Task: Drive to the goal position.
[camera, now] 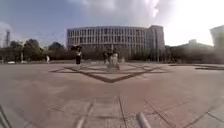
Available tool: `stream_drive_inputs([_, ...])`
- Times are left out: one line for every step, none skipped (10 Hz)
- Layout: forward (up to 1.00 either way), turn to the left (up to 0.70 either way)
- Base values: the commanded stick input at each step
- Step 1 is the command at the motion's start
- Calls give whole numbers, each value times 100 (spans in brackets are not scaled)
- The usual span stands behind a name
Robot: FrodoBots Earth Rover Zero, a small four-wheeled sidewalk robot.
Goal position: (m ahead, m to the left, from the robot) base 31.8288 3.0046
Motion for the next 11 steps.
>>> stream_drive_inputs([100,0])
stream_drive_inputs([100,0])
stream_drive_inputs([100,0])
stream_drive_inputs([100,0])
stream_drive_inputs([100,0])
stream_drive_inputs([100,0])
stream_drive_inputs([100,0])
stream_drive_inputs([100,0])
stream_drive_inputs([100,0])
stream_drive_inputs([100,0])
stream_drive_inputs([100,0])
